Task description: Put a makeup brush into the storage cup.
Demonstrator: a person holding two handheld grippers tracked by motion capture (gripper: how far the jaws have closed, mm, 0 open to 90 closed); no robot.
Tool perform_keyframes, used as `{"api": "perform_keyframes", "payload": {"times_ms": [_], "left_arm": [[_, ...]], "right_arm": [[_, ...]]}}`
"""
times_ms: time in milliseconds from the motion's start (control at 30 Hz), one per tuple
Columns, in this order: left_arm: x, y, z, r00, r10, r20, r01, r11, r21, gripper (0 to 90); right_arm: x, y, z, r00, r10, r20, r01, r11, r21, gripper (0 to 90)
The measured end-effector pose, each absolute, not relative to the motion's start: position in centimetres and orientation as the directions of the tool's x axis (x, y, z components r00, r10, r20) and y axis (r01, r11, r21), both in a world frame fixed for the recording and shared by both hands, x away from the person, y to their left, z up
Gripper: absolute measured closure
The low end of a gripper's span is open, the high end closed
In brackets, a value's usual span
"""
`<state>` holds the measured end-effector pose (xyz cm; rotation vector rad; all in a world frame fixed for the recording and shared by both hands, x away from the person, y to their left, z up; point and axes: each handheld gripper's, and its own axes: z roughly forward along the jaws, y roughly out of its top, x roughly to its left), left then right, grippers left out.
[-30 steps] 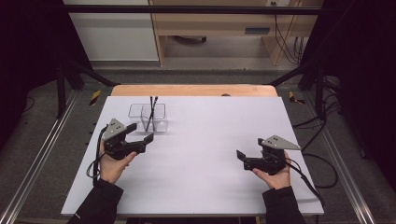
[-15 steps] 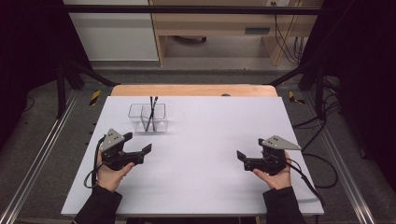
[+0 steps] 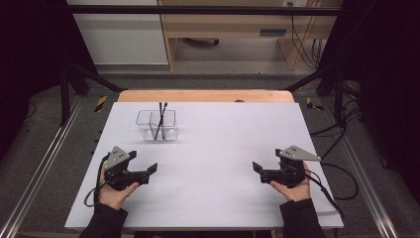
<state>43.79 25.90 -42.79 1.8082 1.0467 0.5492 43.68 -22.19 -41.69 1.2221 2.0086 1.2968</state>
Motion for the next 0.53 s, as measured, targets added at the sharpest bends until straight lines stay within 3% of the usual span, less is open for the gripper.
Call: {"api": "perform_keyframes", "payload": {"times_ms": [533], "left_arm": [[43.2, 27.2, -43.4, 0.52, 0.85, -0.084, 0.427, -0.174, 0.887, 7.6]], "right_arm": [[43.4, -22.6, -42.2, -0.497, 0.863, 0.09, 0.445, 0.164, 0.88, 4.4]]}}
